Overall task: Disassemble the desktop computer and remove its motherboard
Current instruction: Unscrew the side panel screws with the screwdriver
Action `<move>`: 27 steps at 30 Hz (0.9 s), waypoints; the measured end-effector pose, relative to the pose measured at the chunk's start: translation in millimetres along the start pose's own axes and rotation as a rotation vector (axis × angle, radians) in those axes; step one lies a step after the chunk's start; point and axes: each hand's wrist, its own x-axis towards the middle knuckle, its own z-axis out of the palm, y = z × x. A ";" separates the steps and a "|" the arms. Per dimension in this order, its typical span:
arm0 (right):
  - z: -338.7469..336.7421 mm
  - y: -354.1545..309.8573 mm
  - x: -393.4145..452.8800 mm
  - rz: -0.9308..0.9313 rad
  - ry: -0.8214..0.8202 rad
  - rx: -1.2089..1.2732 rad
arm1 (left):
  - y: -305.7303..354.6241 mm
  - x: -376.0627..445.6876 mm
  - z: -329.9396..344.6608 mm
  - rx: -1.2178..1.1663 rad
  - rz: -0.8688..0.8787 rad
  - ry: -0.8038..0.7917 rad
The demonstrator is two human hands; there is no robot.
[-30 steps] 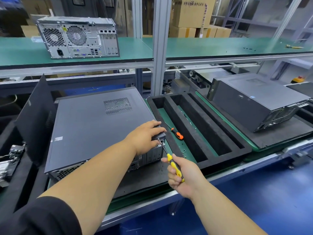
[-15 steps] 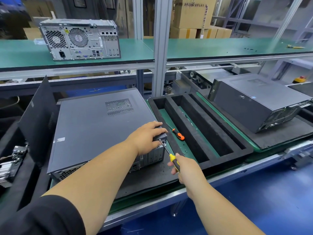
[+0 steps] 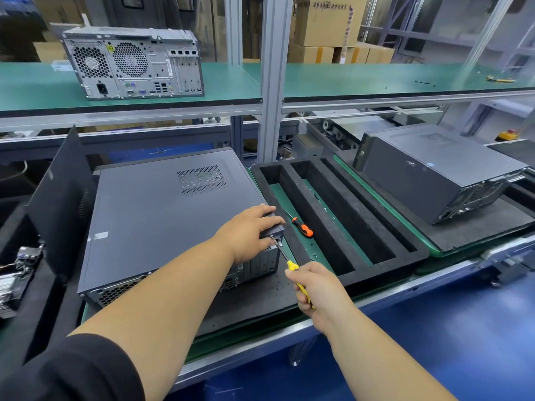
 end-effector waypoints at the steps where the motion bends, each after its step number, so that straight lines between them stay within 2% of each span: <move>1: 0.8 -1.0 -0.1 0.011 0.004 -0.001 | 0.3 0.0 0.0 0.002 0.000 -0.001; 7: 3.4 -9.2 -7.5 0.200 -0.100 0.136 | 0.5 -0.2 -0.6 0.011 0.007 0.005; 14: 7.6 -15.3 -3.7 0.200 -0.019 -0.124 | 0.9 -0.1 -0.5 0.016 0.003 0.005; 16: 6.2 -10.1 -1.3 0.137 0.008 -0.134 | 0.6 0.0 -0.6 0.016 0.001 0.003; 19: 1.0 2.3 -0.7 -0.054 0.019 -0.105 | 1.0 -0.2 -0.6 0.012 -0.007 0.002; 22: 0.4 2.7 0.3 -0.096 0.030 -0.104 | 1.4 -0.7 -0.7 0.017 -0.007 0.003; 27: 8.3 -8.8 -4.6 0.158 -0.045 0.003 | 0.2 0.4 -0.5 0.016 0.002 0.005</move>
